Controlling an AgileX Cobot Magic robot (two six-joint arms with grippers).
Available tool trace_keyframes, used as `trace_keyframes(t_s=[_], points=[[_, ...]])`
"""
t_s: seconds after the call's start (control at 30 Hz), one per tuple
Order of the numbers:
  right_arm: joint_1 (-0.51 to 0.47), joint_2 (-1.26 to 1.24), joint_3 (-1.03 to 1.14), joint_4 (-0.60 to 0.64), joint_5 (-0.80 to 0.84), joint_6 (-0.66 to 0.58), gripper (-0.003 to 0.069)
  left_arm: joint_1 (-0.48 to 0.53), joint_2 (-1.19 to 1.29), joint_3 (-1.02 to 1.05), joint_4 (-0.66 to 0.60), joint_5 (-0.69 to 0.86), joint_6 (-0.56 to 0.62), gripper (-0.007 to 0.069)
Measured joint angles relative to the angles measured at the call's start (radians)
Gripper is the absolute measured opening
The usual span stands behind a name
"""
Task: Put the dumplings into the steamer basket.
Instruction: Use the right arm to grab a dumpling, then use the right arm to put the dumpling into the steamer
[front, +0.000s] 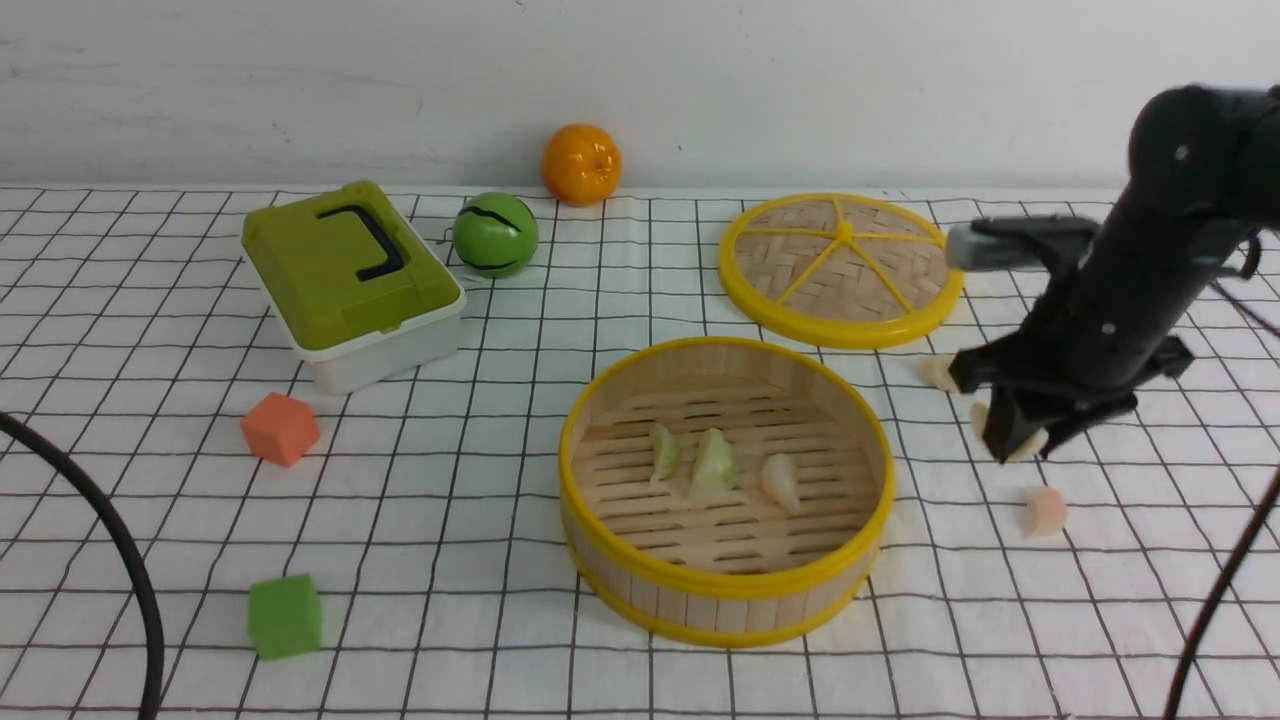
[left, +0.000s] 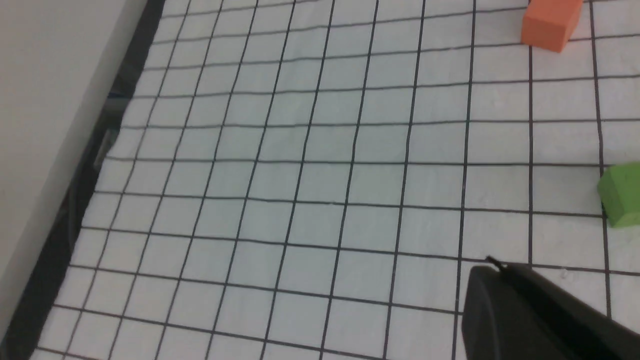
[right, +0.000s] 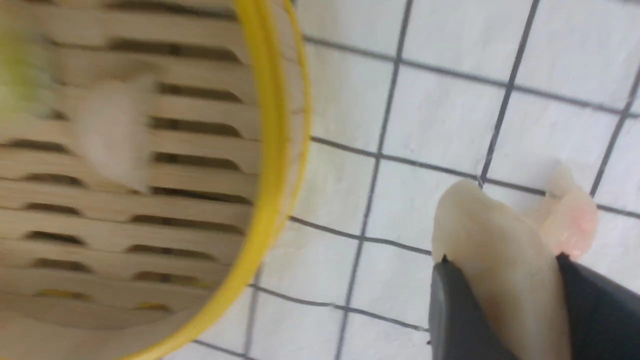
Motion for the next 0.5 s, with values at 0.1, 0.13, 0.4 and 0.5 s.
trace_keyframes(t_s=[0.1, 0.13, 0.4, 0.5], points=[[0.054, -0.07, 0.015, 0.093, -0.043, 0.001, 0.0237, 0.0, -0.004, 0.026, -0.002, -0.058, -0.021, -0.0011], [0.087, -0.08, 0.032, 0.142, -0.074, 0.001, 0.0237, 0.0, -0.004, 0.03, -0.009, -0.089, -0.021, -0.0011], [0.362, -0.028, 0.195, 0.245, -0.444, 0.063, 0.0237, -0.003, -0.008, 0.035, -0.026, -0.127, -0.017, -0.0011], [0.434, 0.003, 0.242, 0.244, -0.607, 0.077, 0.0237, -0.003, -0.017, 0.035, -0.032, -0.128, -0.017, -0.0011]])
